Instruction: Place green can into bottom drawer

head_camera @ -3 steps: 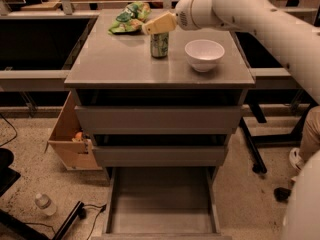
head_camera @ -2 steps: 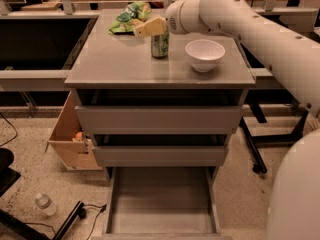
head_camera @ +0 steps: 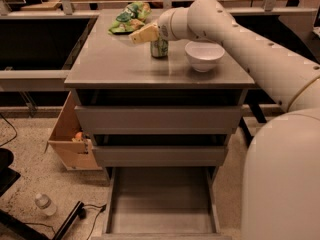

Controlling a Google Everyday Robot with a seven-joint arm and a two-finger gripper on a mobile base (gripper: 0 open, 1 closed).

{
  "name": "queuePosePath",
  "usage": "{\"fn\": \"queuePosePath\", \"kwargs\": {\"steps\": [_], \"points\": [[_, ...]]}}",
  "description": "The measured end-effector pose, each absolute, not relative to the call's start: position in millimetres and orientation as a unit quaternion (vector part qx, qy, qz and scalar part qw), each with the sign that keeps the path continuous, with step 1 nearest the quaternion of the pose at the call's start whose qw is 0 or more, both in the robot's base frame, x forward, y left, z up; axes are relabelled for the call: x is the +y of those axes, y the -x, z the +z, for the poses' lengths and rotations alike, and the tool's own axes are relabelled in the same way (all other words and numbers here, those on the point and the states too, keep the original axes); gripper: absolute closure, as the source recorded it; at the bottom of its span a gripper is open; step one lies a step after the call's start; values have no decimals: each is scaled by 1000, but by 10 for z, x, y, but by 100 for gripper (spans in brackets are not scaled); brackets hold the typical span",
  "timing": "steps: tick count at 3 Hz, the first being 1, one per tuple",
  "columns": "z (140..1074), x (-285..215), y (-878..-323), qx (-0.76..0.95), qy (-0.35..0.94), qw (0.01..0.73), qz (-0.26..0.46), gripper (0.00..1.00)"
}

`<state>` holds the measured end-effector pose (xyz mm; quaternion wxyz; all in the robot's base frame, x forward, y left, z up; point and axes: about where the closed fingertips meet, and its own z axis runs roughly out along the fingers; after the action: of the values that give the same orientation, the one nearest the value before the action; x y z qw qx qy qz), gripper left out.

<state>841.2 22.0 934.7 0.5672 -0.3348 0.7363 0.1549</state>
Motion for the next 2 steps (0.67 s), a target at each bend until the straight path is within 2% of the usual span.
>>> {"fn": "queuePosePath", "kwargs": {"steps": [2], "points": [[9148, -98, -8690, 752, 329, 557, 131, 50]]}}
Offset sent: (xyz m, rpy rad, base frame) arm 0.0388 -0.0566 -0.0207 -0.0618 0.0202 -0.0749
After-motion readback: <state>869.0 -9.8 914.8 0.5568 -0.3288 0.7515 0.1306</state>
